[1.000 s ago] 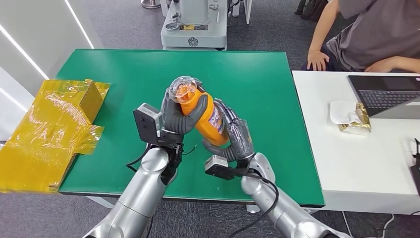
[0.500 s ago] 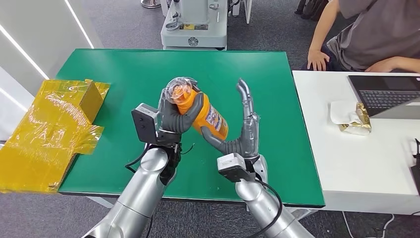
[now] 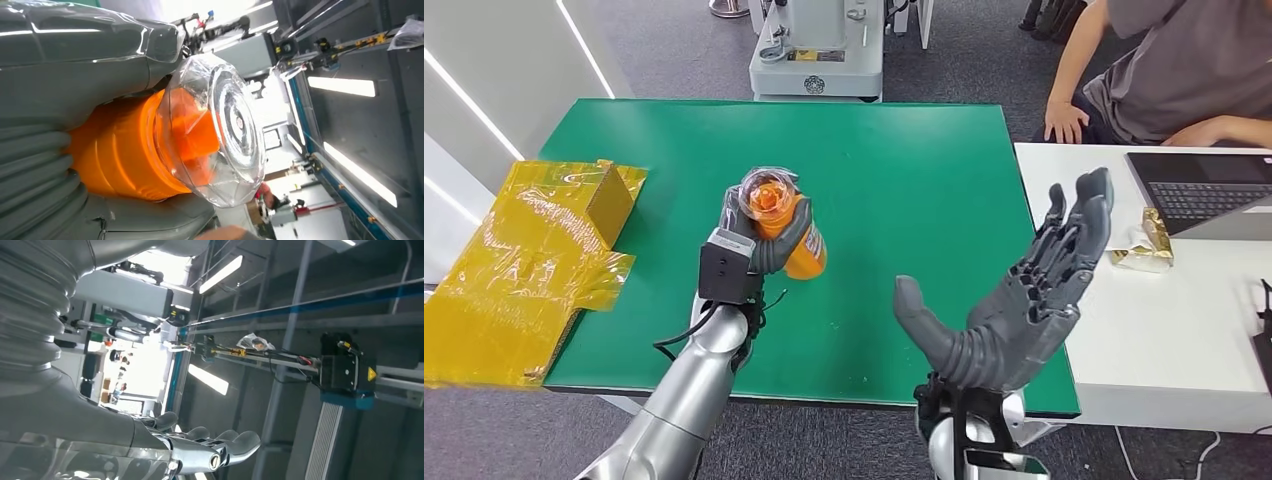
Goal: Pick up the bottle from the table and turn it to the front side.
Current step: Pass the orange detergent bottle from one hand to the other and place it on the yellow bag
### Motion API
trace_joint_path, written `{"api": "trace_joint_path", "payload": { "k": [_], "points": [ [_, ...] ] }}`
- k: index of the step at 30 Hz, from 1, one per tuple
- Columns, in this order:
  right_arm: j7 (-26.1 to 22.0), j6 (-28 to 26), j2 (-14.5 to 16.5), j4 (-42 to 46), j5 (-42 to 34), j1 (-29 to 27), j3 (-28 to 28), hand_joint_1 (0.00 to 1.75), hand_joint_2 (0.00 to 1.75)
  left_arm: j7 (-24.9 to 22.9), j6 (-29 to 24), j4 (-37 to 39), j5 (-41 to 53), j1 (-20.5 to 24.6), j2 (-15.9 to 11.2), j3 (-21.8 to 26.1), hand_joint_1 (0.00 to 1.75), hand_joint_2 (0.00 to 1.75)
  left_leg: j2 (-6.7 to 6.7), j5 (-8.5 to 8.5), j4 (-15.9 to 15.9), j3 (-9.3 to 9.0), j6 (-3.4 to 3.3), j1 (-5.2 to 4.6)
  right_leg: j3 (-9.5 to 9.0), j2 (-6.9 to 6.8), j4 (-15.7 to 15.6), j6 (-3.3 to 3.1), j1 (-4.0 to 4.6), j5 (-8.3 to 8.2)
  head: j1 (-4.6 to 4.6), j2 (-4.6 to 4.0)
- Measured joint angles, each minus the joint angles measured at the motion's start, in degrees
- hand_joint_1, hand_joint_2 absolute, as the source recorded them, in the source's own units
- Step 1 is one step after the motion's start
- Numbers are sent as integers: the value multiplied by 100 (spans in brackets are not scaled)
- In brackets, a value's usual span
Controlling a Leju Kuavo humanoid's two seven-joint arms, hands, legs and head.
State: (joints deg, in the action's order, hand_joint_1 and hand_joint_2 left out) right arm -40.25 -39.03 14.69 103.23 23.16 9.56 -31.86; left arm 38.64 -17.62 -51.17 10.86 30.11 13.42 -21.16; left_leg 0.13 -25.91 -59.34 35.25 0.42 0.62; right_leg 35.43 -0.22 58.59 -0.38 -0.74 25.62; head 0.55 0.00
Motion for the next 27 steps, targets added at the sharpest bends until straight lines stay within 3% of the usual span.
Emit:
{"api": "trace_joint_path", "payload": {
  "k": [13, 15, 19, 20, 23, 27],
  "points": [
    [3, 2, -7, 186, -128, -32, -64, 0, 175, -261, -1607, -1, 1771, 122, -898, 393, 175, 175, 10, 2, 3, -7, 4, 3, 1, 12, 6, -5, 3, 0, 0, 0],
    [3, 2, -9, 174, -155, -32, -77, 0, 175, -629, -1961, -59, 2854, 147, -1019, 554, 175, 175, 17, 2, 3, -8, 4, 3, 2, 19, 6, -5, 3, -1, -1, 0],
    [3, 2, -9, 146, -158, -32, -87, 0, 175, -1570, -2206, -482, 6690, 142, -1139, 1290, 175, 175, 15, 2, 2, -8, 4, 2, 2, 17, 5, -5, 2, 0, 2, 0],
    [3, 2, -9, 143, -159, -33, -87, 0, 175, -1707, -2218, -553, 7234, 145, -1163, 1439, 175, 175, 15, 2, 2, -8, 4, 1, 2, 17, 5, -5, 1, 0, 1, 0],
    [3, 2, -11, 140, -173, -42, -86, 0, 175, -2068, -2230, -602, 7590, 169, -1244, 1677, 175, 175, 17, 2, 2, -9, 4, 1, 3, 18, 4, -5, 2, -1, 1, 0],
    [3, 2, -28, 140, -162, -157, -93, 0, 175, -2569, -2229, -414, 7593, 289, -1401, 1645, 175, 175, 10, 2, 1, -9, 4, 2, 3, 13, 3, -5, 2, 0, 0, 0]
  ]
}}
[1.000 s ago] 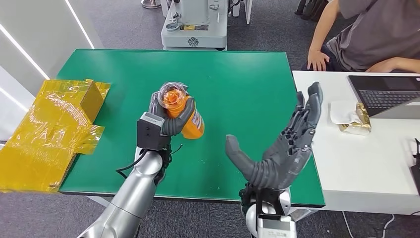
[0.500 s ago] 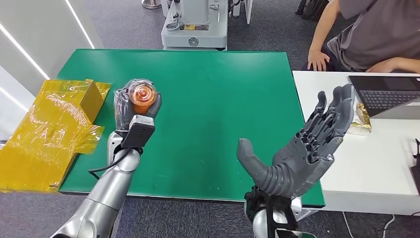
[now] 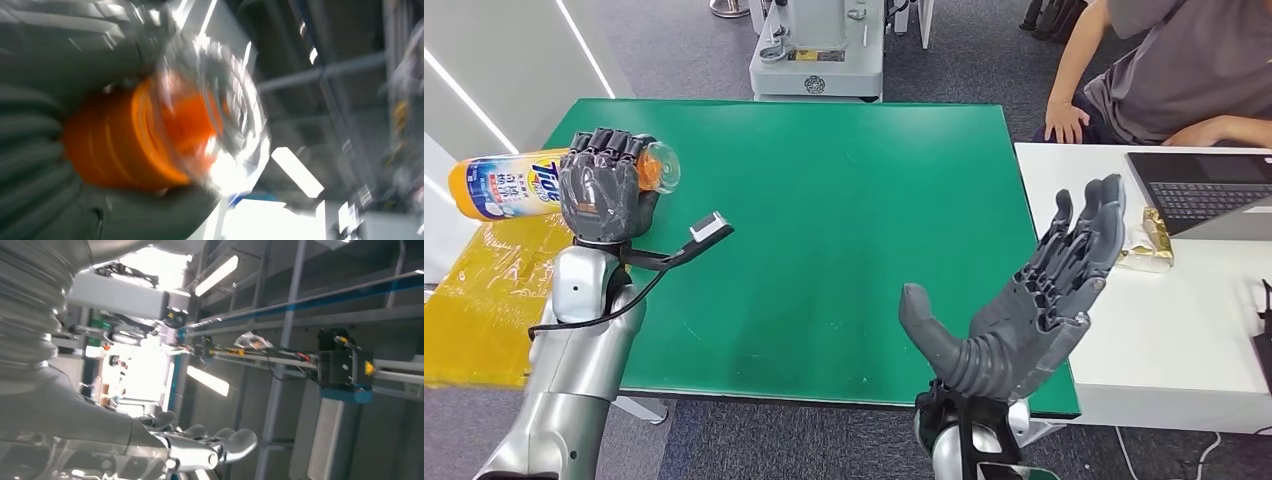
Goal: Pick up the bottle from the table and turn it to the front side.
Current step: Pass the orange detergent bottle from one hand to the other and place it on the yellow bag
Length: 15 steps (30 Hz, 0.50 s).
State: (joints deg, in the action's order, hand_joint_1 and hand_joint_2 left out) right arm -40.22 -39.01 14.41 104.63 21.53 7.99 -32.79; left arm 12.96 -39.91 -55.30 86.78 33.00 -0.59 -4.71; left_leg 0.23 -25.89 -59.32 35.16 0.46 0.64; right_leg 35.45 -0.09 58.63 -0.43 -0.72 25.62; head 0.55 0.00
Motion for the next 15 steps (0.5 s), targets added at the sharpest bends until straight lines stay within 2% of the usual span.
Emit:
{"api": "trace_joint_path", "payload": {
  "k": [2, 5, 15],
  "points": [
    [0, 0, -8, 1, 37, -47, -5, 0, 175, -288, 0, 276, 1, 111, -56, -133, 175, 175, 2, 0, 0, -1, 0, 0, 0, 2, 0, 0, 0, 0, 0, 0],
    [0, 1, -14, 5, 87, -79, -14, 0, 175, -440, 0, 826, -2, 275, -89, -366, 175, 175, 4, 0, -1, -1, 0, -1, -1, 4, 0, 0, 0, -1, 1, 0],
    [0, 0, -63, 88, 174, -312, -65, 0, 175, -250, 36, 2350, -19, 538, -204, -557, 175, 175, 9, -1, 0, -1, 1, 1, 3, 12, 0, -1, 0, 0, 1, 0]
  ]
}}
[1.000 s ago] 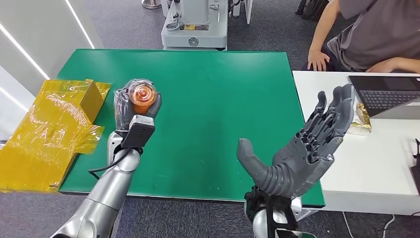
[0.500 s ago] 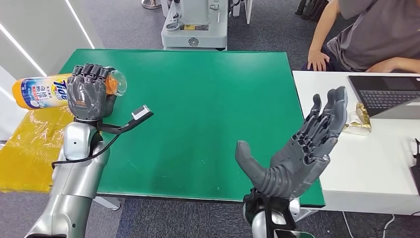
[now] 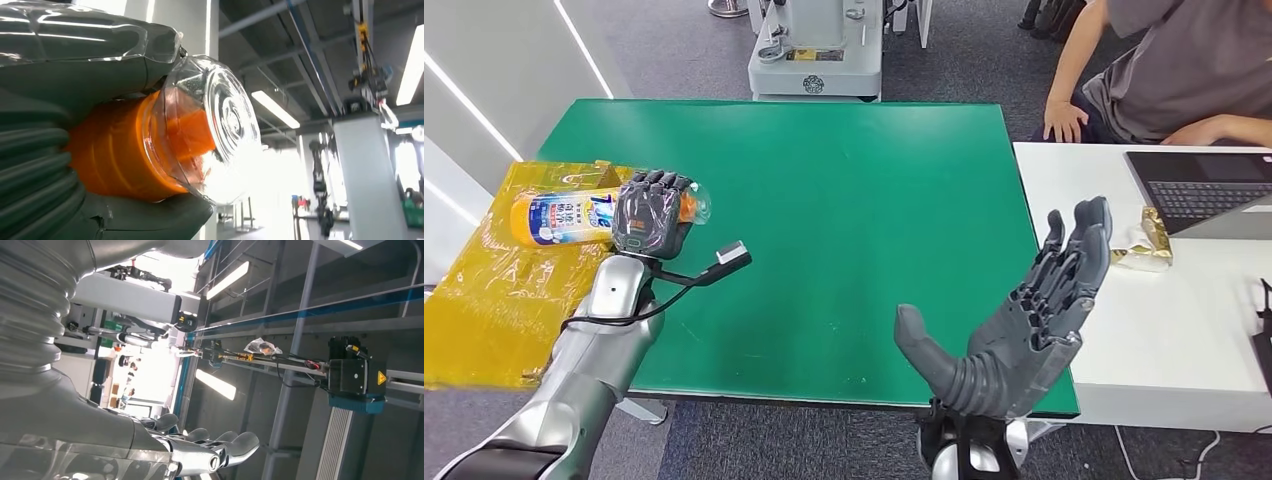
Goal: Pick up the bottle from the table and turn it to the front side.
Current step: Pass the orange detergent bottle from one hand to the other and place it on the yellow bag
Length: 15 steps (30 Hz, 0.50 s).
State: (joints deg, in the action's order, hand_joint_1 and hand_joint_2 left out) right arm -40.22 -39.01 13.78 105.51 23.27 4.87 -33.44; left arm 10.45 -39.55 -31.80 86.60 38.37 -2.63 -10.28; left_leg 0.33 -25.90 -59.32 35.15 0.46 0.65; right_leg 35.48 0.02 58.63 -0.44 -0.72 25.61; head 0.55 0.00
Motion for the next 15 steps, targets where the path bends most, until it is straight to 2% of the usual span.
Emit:
{"api": "trace_joint_path", "payload": {
  "k": [6, 15],
  "points": [
    [0, 0, -19, 25, -24, -55, -1, 0, 175, 97, 278, 491, 15, 138, -148, -121, 175, 175, 2, 0, 1, 0, 0, 0, -1, 2, 1, 0, 1, 0, 1, 0],
    [0, 0, -97, 89, -19, -273, -1, 0, 175, 268, 709, 1095, 11, 155, -582, -211, 175, 175, 2, 0, 2, 1, 0, 0, 1, 3, 1, -1, 1, 1, -1, 0]
  ]
}}
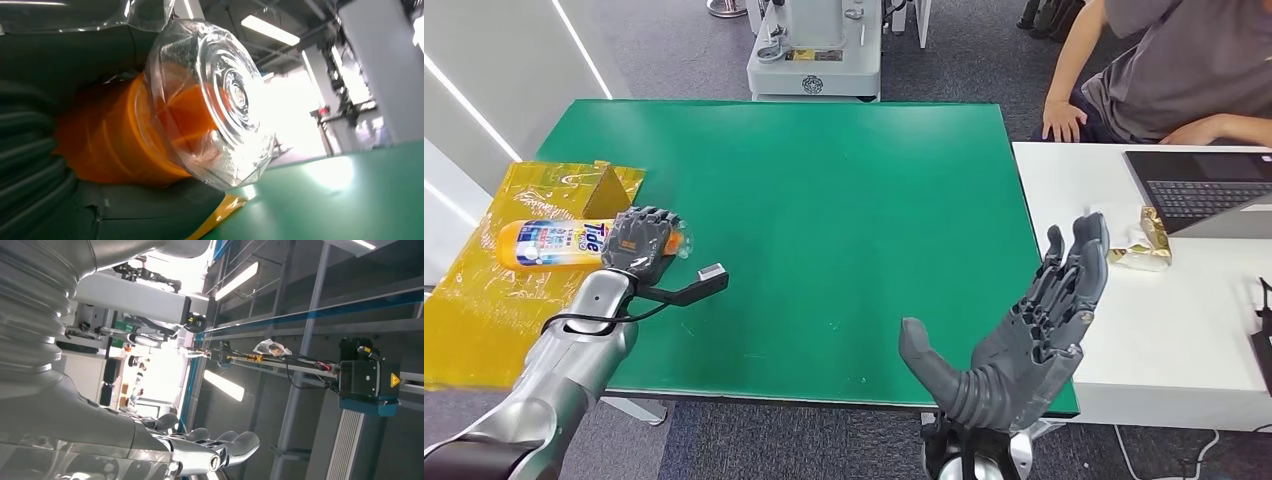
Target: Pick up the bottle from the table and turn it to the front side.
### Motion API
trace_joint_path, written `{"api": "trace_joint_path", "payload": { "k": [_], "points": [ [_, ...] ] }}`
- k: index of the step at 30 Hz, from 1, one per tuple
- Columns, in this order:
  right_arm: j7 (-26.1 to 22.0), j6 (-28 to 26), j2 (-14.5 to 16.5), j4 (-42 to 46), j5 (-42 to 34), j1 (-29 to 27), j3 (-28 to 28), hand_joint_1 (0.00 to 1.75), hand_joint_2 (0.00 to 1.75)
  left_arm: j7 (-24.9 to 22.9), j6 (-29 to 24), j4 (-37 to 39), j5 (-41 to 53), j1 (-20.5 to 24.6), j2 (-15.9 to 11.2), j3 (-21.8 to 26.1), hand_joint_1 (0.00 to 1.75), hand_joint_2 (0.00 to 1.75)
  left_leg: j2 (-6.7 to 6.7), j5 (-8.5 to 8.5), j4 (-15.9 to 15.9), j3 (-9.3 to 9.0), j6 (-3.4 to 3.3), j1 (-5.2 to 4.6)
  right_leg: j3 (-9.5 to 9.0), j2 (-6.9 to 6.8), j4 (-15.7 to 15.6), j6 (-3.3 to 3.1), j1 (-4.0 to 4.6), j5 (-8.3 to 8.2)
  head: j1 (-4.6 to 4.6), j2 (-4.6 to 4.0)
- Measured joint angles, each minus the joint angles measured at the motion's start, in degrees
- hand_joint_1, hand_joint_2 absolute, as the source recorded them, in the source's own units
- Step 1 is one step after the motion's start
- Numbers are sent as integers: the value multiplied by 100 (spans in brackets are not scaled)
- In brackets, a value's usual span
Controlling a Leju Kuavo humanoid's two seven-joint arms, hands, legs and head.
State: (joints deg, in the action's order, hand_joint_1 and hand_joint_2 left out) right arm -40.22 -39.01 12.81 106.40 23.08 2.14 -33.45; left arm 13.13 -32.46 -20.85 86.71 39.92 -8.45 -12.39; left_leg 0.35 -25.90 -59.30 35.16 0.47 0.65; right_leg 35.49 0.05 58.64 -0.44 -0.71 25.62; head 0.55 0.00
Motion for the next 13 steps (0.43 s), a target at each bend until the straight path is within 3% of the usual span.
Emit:
{"api": "trace_joint_path", "payload": {
  "k": [13],
  "points": [
    [0, -1, -4, -2, 32, -5, 0, 0, 175, -172, 107, 295, 4, -156, -181, -85, 175, 175, -3, 0, 0, 2, 0, -1, -1, -6, -1, 0, 0, 0, 1, 0]
  ]
}}
